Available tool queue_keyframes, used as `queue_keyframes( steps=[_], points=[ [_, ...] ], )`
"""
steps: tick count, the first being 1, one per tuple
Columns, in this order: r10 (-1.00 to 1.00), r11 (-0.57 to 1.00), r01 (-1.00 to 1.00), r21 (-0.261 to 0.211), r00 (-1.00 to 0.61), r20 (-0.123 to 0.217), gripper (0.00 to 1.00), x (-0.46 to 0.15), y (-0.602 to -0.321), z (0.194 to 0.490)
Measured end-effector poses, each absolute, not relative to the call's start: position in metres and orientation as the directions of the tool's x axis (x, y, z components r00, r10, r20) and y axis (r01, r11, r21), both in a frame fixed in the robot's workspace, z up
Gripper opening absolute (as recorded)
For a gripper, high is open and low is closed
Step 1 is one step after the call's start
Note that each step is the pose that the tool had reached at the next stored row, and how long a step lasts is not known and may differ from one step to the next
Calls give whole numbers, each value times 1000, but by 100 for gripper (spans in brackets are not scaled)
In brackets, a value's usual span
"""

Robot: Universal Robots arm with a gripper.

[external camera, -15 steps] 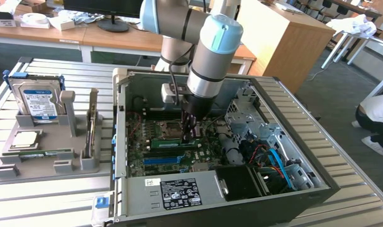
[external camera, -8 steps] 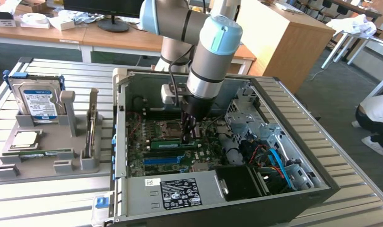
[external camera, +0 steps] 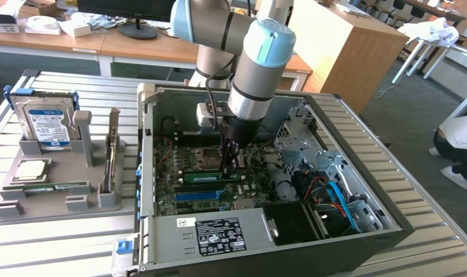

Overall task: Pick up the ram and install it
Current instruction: 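Insert the ram into the slot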

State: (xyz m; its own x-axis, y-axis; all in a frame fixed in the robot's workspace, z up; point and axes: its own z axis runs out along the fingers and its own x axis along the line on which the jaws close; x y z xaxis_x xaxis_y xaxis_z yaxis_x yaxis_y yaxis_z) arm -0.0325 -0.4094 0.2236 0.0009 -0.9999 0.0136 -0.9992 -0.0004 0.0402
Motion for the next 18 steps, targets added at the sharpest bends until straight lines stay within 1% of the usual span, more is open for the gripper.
queue_keyframes(
  steps=[1,10,18],
  points=[
    [-1000,0,-999,40,1,14,31,-33,-409,224],
    [-1000,0,-999,40,1,14,31,-33,-409,225],
    [-1000,0,-999,40,1,14,31,-33,-409,245]
  ],
)
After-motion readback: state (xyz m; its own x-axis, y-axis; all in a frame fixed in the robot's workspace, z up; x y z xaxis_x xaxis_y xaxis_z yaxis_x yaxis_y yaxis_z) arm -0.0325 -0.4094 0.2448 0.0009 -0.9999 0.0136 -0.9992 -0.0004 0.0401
